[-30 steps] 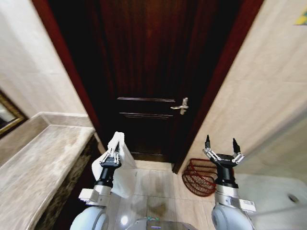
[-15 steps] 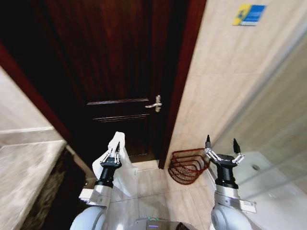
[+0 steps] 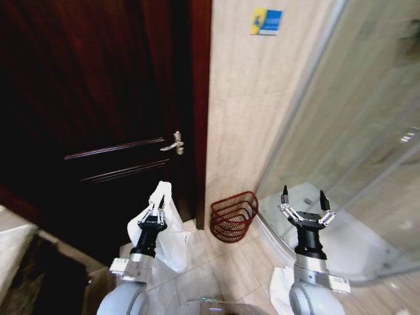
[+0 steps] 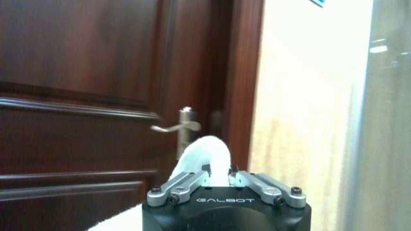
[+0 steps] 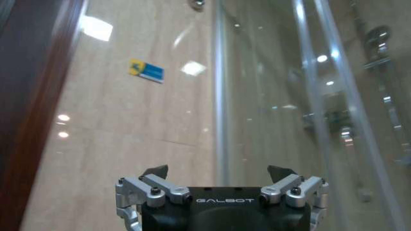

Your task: Discard the used towel into the hamper.

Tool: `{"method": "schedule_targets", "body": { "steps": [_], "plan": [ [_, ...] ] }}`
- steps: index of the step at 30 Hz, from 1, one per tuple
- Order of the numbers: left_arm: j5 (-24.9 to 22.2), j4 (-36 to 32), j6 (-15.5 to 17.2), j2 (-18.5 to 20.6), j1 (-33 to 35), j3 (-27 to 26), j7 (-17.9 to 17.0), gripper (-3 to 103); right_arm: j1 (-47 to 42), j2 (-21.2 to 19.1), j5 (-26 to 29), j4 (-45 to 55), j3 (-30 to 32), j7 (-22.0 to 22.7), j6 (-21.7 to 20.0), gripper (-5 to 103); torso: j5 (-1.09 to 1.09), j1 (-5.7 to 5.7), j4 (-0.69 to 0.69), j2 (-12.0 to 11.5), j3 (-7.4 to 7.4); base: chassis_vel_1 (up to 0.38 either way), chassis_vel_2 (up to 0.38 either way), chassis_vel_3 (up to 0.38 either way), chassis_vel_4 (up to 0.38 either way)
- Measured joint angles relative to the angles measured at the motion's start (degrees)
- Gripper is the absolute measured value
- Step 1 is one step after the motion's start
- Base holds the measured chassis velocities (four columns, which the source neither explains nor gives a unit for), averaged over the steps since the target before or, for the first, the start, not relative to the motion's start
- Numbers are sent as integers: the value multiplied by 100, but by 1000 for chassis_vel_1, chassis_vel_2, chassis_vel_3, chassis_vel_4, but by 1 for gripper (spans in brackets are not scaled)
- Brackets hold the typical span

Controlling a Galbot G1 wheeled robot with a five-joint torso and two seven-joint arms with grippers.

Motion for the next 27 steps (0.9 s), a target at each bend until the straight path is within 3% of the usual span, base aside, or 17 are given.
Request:
{"method": "schedule_targets", "body": {
  "steps": [14,27],
  "plan": [
    [-39,122,-20,10,-77,-20,19,6,73,10,7,-94,-27,-58,166,100,0,0,0,0,0,-126,-122,-127,-126],
    [-42,729,-581,-7,-243,-106,251,6,28,42,-66,-114,-52,-107,239,100,1,0,2,0,0,-78,-84,-82,-77]
  ]
}}
